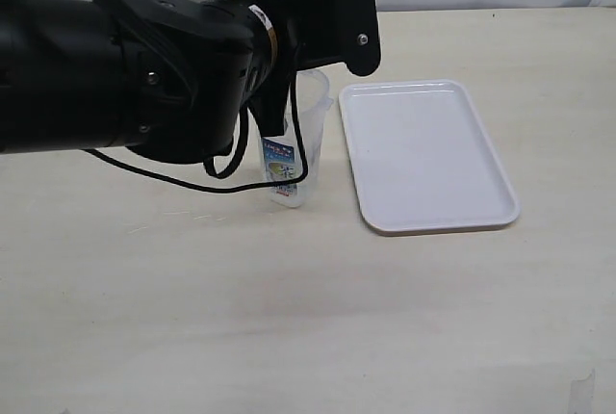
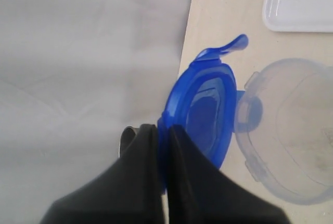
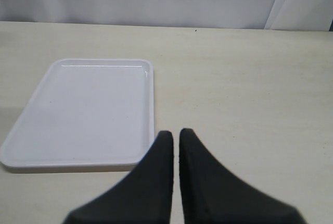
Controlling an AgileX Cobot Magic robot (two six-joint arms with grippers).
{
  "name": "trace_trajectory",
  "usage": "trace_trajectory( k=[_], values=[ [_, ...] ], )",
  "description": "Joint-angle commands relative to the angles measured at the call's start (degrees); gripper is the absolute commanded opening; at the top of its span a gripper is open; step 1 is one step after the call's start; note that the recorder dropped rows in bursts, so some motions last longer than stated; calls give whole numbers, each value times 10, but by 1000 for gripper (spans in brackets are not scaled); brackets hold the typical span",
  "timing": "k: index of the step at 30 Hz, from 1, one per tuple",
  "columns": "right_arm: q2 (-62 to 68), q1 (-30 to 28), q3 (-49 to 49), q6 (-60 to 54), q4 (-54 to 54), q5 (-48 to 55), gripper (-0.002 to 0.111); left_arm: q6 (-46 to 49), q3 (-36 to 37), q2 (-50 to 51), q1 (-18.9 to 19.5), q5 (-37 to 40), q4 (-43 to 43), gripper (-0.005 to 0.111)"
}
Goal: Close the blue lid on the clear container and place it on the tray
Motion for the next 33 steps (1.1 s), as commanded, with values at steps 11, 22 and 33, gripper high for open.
trace_trajectory(
  k=[11,22,33],
  values=[
    [-3,0,2,0,1,-9,4,13,1,-3,-17,15,-21,0],
    [-3,0,2,0,1,-9,4,42,1,-3,-17,10,-74,0],
    [-3,0,2,0,1,-9,4,74,1,-3,-17,-3,-122,0]
  ],
)
